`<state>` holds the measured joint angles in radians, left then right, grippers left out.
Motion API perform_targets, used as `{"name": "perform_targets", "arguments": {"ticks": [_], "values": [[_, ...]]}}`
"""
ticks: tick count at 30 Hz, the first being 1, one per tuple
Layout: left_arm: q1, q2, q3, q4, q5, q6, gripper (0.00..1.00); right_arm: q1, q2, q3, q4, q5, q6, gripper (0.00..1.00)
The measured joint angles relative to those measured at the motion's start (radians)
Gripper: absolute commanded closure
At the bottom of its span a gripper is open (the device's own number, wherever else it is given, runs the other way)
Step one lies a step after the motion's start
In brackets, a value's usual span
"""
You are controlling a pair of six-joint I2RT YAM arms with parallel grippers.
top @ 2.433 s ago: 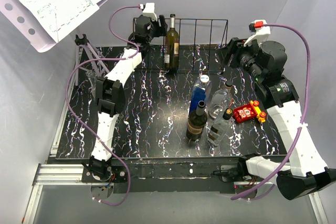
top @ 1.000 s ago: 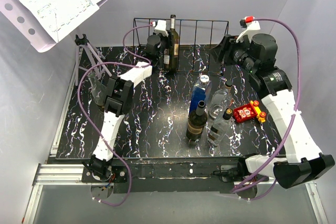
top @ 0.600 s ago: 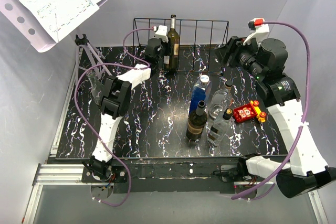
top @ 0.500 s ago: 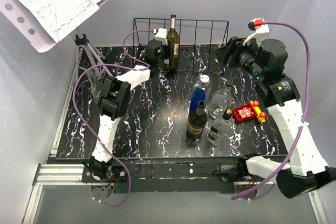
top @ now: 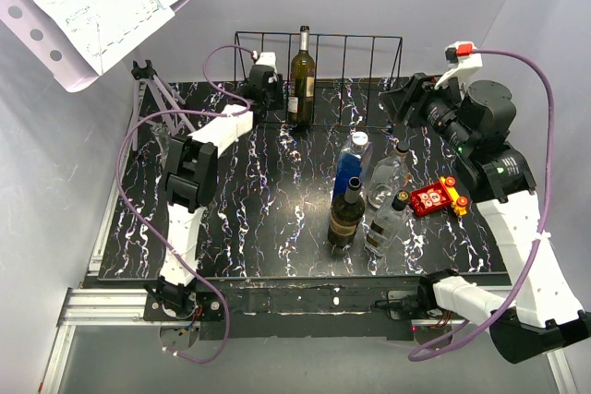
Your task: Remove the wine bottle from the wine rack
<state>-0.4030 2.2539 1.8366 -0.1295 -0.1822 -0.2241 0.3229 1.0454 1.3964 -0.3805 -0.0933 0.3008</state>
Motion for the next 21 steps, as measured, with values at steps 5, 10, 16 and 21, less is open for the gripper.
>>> {"name": "perform_targets", "arguments": {"ticks": [5,10,16,21], "values": [[0.050,0.003,0.026,-0.066,-0.029,0.016,0.49,0.000,-0.019,-0.001,0.006,0.000,0.001,0.34],[0.093,0.058,0.089,-0.097,0.007,0.040,0.49,0.000,-0.019,-0.002,0.010,0.000,0.003,0.34],[0.100,0.155,0.192,-0.127,0.043,0.066,0.52,0.001,-0.018,-0.004,0.013,0.000,0.003,0.34],[0.099,0.198,0.203,-0.156,0.061,0.068,0.64,0.001,-0.013,-0.004,0.017,0.000,0.003,0.34]]}}
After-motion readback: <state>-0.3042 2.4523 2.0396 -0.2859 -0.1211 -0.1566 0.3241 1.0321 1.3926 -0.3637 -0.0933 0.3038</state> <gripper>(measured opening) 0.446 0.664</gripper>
